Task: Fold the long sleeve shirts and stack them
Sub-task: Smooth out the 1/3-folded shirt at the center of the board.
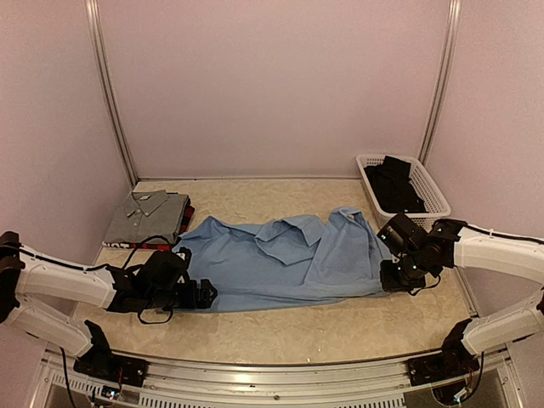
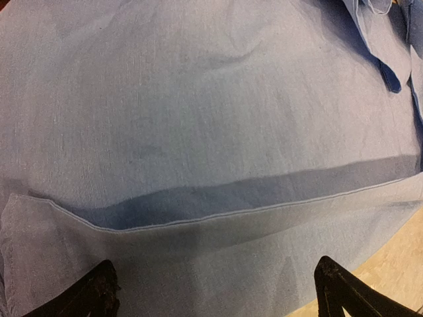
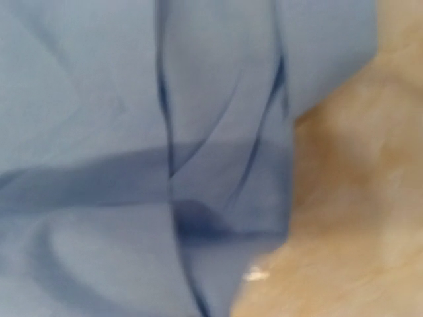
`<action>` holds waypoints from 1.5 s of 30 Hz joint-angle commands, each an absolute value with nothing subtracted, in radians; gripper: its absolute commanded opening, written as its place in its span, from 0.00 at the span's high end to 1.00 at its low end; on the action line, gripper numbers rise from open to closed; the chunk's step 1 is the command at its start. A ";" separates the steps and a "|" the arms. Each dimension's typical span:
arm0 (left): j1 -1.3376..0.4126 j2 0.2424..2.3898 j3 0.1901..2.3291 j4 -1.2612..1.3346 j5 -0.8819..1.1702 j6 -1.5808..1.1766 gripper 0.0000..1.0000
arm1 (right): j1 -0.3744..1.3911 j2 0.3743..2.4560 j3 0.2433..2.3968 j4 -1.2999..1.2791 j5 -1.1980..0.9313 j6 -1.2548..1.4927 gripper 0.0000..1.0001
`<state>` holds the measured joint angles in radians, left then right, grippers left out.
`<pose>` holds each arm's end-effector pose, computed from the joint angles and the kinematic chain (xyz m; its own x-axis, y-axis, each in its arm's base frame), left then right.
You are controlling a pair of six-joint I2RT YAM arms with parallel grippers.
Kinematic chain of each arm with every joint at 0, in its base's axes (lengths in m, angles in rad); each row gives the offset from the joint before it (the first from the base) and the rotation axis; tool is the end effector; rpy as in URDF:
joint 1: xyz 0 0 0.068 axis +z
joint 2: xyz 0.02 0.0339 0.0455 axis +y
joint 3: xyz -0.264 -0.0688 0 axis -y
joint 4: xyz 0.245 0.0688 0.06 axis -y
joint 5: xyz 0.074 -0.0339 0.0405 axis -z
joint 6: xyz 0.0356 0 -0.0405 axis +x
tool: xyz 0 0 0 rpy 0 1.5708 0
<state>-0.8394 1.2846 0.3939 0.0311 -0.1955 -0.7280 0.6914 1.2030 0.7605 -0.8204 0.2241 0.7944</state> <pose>0.1503 -0.1571 0.1315 -0.8071 -0.0778 -0.5852 0.1451 0.9347 -0.3245 0.1631 0.1247 0.2056 -0.9209 0.1407 -0.3634 0.1245 0.9899 0.0678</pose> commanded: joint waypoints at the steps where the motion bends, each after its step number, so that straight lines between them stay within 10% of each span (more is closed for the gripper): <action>1: -0.842 1.270 0.378 -0.182 -0.196 -0.735 0.01 | 0.676 1.210 0.834 -0.884 0.295 0.753 0.78; 10: -0.845 1.208 0.399 -0.231 -0.189 -0.718 0.01 | 0.645 1.229 0.906 -0.704 0.234 0.553 0.40; 24: -0.851 1.220 0.457 -0.240 -0.191 -0.671 0.01 | 0.447 1.535 0.949 -0.326 0.002 0.299 0.37; 32: -0.854 1.252 0.485 -0.224 -0.196 -0.664 0.01 | 0.370 1.643 0.956 -0.231 -0.185 0.259 0.48; 45: -0.854 1.306 0.502 -0.199 -0.202 -0.658 0.01 | 0.326 1.698 1.018 -0.196 -0.325 0.233 1.00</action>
